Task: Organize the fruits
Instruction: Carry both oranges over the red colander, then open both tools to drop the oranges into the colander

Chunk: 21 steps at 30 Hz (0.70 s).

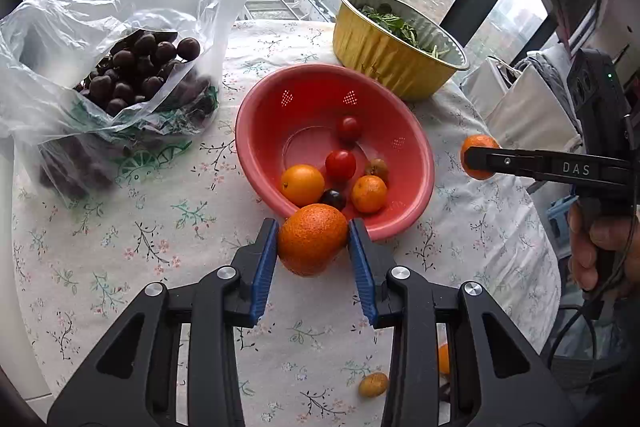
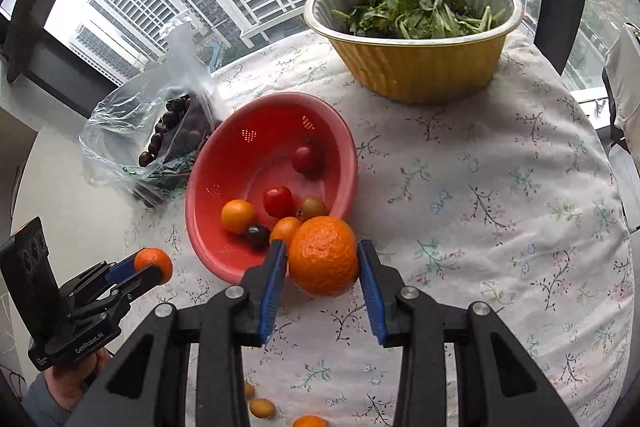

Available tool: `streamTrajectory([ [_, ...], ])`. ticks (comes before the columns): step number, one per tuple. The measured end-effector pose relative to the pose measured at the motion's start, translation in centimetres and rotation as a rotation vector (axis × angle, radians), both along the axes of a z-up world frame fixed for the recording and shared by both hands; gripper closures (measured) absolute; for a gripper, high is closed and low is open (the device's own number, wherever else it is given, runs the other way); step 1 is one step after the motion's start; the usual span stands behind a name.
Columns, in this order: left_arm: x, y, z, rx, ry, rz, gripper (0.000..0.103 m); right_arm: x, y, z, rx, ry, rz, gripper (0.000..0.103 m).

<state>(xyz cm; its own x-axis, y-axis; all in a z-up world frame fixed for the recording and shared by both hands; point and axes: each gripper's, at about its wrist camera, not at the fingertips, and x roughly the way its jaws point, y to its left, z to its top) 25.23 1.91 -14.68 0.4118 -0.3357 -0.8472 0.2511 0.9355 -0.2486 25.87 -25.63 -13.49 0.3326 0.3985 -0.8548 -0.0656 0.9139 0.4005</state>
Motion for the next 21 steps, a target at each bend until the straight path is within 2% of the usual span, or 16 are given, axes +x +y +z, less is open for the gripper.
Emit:
streamTrajectory([
  [4, 4.6, -2.7, -0.5, 0.019, -0.006, -0.016, 0.07, 3.1, 3.9, -0.6, -0.028, -0.006, 0.085, 0.064],
  [8, 7.1, -4.1, -2.1, 0.039, 0.023, -0.032, 0.07, 5.0, 5.6, -2.5, -0.056, 0.024, 0.137, 0.064],
  [17, 8.8, -5.1, -5.1, 0.054, 0.062, -0.042, 0.069, 6.7, 6.3, -5.1, -0.106, 0.057, 0.171, 0.064],
  [21, 9.4, -5.7, -5.6, 0.068, 0.063, -0.047, 0.069, 7.0, 6.5, -5.8, -0.123, 0.069, 0.183, 0.063],
])
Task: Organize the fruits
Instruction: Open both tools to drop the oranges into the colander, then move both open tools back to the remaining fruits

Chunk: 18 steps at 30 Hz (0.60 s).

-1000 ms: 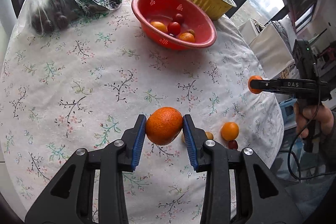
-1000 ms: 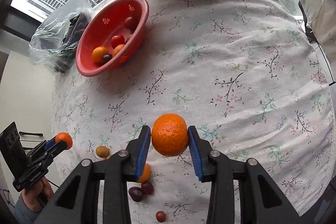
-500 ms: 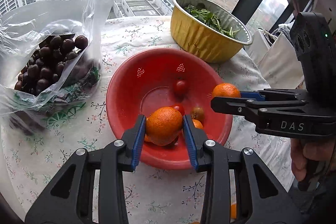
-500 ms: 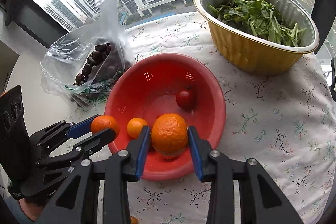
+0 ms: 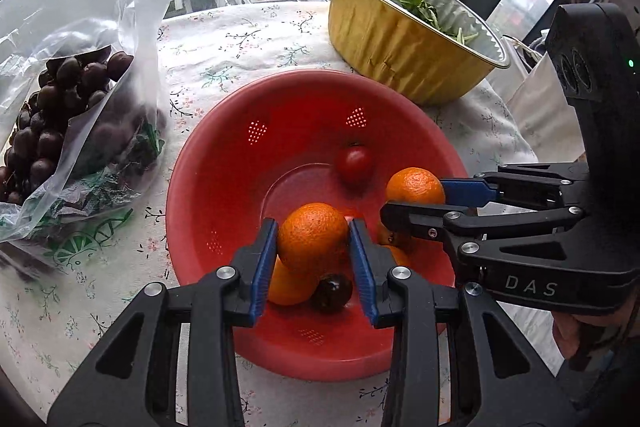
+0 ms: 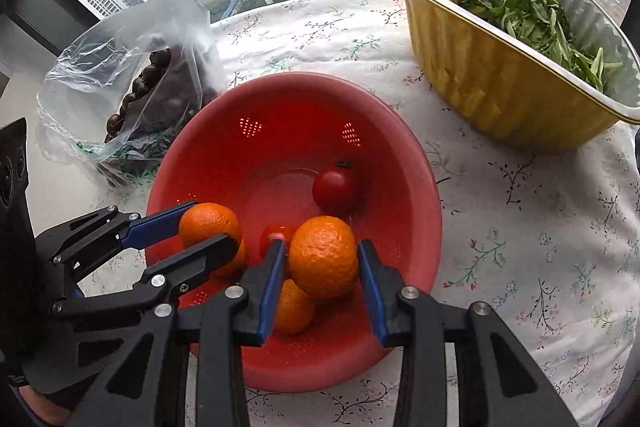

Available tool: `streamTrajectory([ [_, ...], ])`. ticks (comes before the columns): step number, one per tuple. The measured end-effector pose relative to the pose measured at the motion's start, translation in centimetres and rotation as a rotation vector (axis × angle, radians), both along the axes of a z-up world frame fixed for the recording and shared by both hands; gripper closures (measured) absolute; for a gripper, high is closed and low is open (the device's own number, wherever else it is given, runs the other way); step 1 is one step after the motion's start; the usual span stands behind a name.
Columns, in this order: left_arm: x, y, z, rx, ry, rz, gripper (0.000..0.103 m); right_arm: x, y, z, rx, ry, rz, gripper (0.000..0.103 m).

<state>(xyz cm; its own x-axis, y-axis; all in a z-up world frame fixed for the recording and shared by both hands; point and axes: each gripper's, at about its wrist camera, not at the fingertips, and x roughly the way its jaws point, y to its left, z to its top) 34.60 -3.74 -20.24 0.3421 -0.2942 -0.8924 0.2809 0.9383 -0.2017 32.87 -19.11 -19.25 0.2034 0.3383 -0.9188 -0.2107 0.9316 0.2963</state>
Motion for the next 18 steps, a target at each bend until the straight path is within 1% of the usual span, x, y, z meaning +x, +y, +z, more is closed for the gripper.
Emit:
streamTrajectory([
  [3, 0.1, 0.1, -0.2, -0.004, 0.007, 0.004, 0.068, 0.0, 0.1, 0.0, -0.004, -0.001, 0.002, 0.063],
  [6, 0.0, 0.4, -0.4, 0.006, 0.011, 0.014, 0.064, 0.0, 0.3, 0.0, -0.014, -0.002, 0.007, 0.063],
  [8, -0.1, 0.7, -0.4, 0.004, 0.012, 0.019, 0.059, 0.0, 0.6, -0.1, -0.016, -0.002, 0.011, 0.063],
  [10, -0.4, 0.8, -0.2, 0.003, 0.005, 0.022, 0.058, -0.1, 0.8, 0.0, -0.017, -0.007, 0.015, 0.061],
  [13, -0.9, 1.1, 0.4, 0.001, -0.004, 0.025, 0.057, -0.3, 1.0, 0.4, -0.026, -0.02, 0.021, 0.057],
  [16, -1.8, 1.4, 1.1, -0.001, -0.022, 0.029, 0.047, -0.4, 1.0, 0.8, -0.029, -0.032, 0.012, 0.054],
  [18, -2.6, 1.7, 1.8, -0.005, -0.029, 0.036, 0.044, -0.8, 0.7, 1.3, -0.027, -0.04, 0.008, 0.054],
])
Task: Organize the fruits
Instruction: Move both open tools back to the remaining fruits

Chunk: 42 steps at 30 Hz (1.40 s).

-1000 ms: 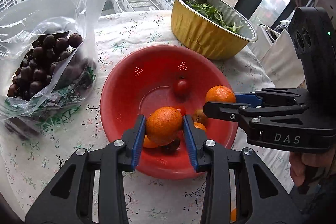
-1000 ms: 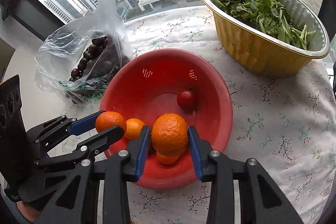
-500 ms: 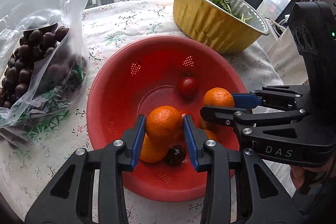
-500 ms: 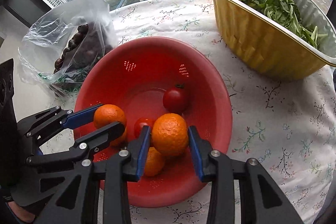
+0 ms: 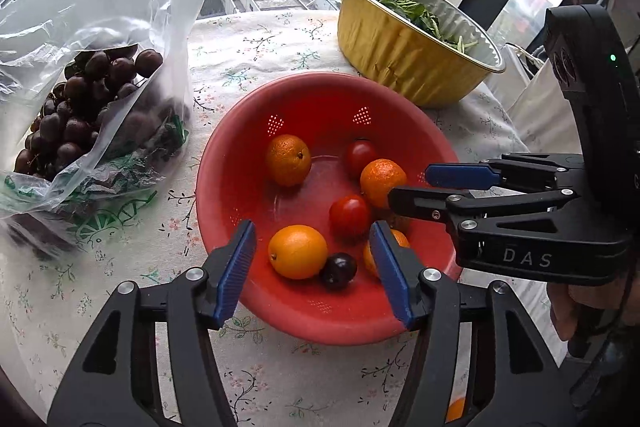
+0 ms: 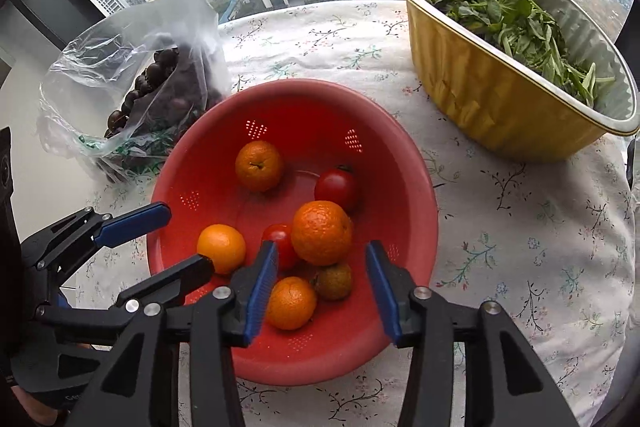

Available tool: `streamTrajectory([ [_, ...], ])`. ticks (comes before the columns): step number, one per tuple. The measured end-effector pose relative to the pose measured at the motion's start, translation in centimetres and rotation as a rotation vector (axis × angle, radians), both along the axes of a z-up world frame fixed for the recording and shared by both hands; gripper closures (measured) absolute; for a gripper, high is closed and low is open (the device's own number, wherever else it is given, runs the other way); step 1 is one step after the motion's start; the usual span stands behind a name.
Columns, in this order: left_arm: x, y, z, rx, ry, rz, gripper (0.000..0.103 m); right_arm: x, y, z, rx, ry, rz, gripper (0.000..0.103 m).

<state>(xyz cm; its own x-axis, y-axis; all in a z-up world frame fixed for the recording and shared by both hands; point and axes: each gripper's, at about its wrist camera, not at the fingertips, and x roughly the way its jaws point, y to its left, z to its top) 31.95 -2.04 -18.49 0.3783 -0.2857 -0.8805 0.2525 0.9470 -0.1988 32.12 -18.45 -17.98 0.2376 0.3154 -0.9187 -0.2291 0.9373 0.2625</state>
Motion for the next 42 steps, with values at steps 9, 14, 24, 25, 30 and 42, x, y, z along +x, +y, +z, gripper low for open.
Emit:
streamTrajectory([
  [9, -6.0, 1.9, 0.9, 0.0, 0.017, 0.023, 0.014, -4.3, -2.3, 1.9, 0.026, -0.011, -0.048, 0.047],
  [14, -10.7, 2.3, 0.0, 0.013, 0.058, -0.005, 0.011, -9.3, -3.7, 2.3, 0.027, 0.009, -0.055, 0.044],
  [24, -21.6, 0.7, -1.0, 0.029, 0.086, -0.149, 0.011, -23.1, -6.5, 1.2, 0.008, 0.096, -0.052, 0.044],
  [25, -22.4, 0.1, -1.2, 0.027, 0.092, -0.184, 0.011, -24.5, -6.5, 0.8, -0.002, 0.107, -0.042, 0.044],
  [30, -26.5, -4.0, -2.6, 0.052, 0.112, -0.362, 0.011, -29.7, -6.7, -1.5, -0.01, 0.181, -0.049, 0.044],
  [42, -26.4, -10.1, -4.5, 0.119, 0.096, -0.543, 0.012, -33.0, -8.9, -2.1, -0.045, 0.164, -0.137, 0.044],
])
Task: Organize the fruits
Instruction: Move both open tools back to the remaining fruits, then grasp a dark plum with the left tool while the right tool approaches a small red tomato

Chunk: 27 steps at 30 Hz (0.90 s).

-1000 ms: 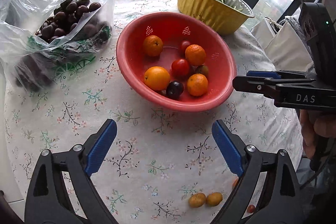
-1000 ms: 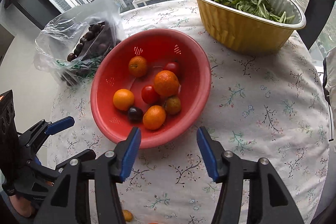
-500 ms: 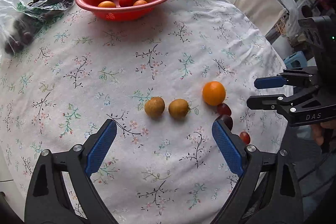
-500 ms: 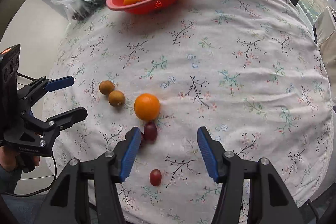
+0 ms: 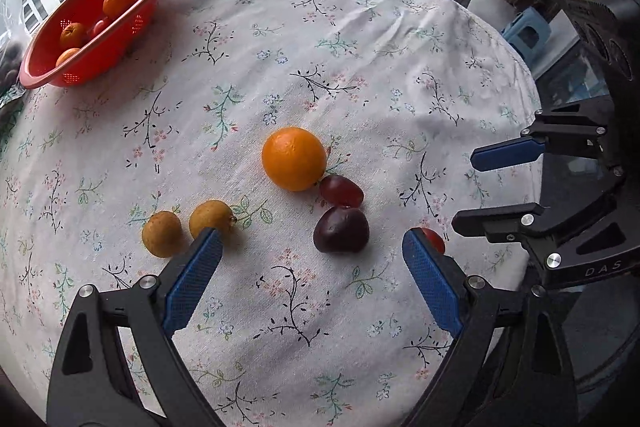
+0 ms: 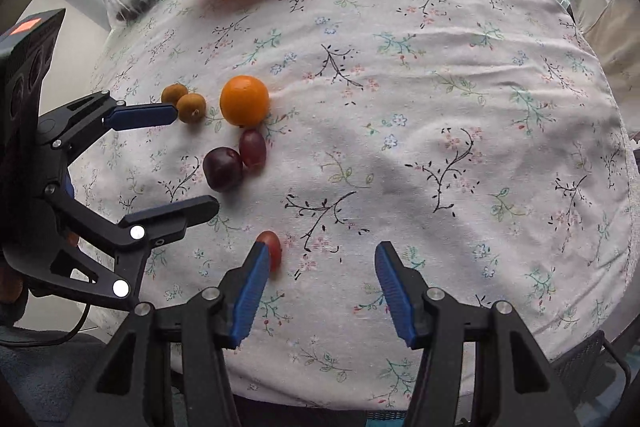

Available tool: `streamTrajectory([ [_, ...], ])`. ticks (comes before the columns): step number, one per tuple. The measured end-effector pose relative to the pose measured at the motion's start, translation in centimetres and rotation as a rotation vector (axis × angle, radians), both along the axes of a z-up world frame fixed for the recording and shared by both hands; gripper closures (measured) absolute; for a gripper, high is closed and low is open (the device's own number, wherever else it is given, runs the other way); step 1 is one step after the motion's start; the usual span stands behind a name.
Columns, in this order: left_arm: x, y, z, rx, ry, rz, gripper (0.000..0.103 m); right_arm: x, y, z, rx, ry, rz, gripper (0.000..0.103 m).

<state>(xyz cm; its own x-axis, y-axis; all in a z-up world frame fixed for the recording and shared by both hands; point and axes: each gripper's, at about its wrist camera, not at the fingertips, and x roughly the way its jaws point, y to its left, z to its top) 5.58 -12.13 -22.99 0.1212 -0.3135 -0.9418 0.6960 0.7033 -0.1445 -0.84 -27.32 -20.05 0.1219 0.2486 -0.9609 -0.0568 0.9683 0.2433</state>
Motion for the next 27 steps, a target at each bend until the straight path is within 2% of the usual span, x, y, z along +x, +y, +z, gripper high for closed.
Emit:
streamTrajectory([
  [3, 0.1, -0.5, 0.0, 0.003, -0.017, -0.026, 0.013, -0.4, -0.8, 0.0, -0.002, 0.002, -0.028, 0.044],
  [4, 0.1, -0.8, 0.0, 0.002, -0.019, -0.036, 0.02, -0.4, -1.0, 0.0, -0.003, 0.002, -0.034, 0.044],
  [5, 0.1, -1.0, -0.1, -0.001, -0.012, -0.044, 0.032, -0.4, -1.1, 0.0, -0.003, 0.001, -0.038, 0.044],
  [7, 0.0, -1.2, -0.6, 0.018, 0.01, -0.051, 0.05, -0.5, -1.4, 0.0, -0.005, -0.001, -0.043, 0.044],
  [14, -0.4, -1.0, -1.5, 0.04, 0.011, -0.047, 0.052, -0.7, -1.6, -0.2, -0.002, 0.005, -0.047, 0.044],
  [17, 0.0, -0.8, -1.6, 0.028, 0.013, -0.019, 0.05, -0.6, -1.5, -0.2, -0.003, 0.006, -0.047, 0.044],
  [23, -0.1, -1.4, -1.6, 0.02, 0.012, -0.042, 0.051, -0.4, -1.6, -0.2, -0.004, -0.002, -0.044, 0.044],
  [24, -0.1, -1.4, -1.6, 0.021, 0.007, -0.043, 0.052, -0.4, -1.5, -0.2, -0.004, -0.003, -0.043, 0.045],
  [26, 0.0, -1.4, -1.6, 0.013, 0.009, -0.038, 0.064, -0.4, -1.6, -0.1, 0.0, -0.006, -0.043, 0.045],
  [27, 0.1, -1.3, -1.5, 0.011, 0.01, -0.035, 0.065, -0.4, -1.6, -0.2, 0.001, -0.005, -0.044, 0.045],
])
